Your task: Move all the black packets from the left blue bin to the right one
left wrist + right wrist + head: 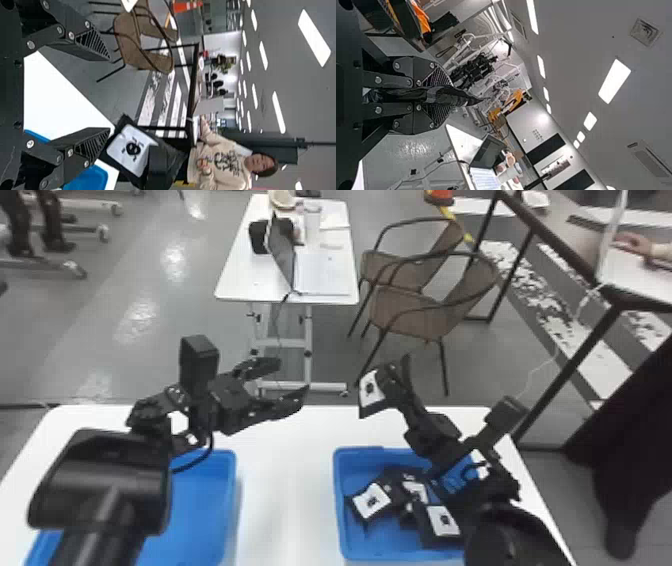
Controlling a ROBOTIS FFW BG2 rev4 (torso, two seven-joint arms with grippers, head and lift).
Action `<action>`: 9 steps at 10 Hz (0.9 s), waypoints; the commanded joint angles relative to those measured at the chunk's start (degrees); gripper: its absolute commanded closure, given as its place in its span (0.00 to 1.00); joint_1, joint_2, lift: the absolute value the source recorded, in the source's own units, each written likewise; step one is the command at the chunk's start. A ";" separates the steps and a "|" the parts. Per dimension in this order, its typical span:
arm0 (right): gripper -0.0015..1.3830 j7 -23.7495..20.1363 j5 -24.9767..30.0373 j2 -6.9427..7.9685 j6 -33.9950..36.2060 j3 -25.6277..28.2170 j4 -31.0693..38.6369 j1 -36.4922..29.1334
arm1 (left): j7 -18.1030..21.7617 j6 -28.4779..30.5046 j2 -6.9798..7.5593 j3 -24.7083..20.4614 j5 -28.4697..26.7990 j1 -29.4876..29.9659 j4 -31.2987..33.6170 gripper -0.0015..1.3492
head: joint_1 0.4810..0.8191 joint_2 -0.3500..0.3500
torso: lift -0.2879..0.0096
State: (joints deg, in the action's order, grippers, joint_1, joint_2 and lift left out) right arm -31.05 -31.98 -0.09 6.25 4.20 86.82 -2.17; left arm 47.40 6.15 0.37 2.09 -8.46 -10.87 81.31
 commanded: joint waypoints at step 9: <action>0.90 0.20 -16.98 -0.35 8.34 9.77 -17.03 -4.33 | -2.48 5.72 2.88 -13.52 7.67 15.70 17.12 0.00 | 0.63 0.44 | 0.97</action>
State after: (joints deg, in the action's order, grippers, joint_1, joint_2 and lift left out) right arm -30.84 -48.62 -0.44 13.86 13.82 71.14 -7.07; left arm 44.96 11.88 3.14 -11.57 -0.83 5.03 98.43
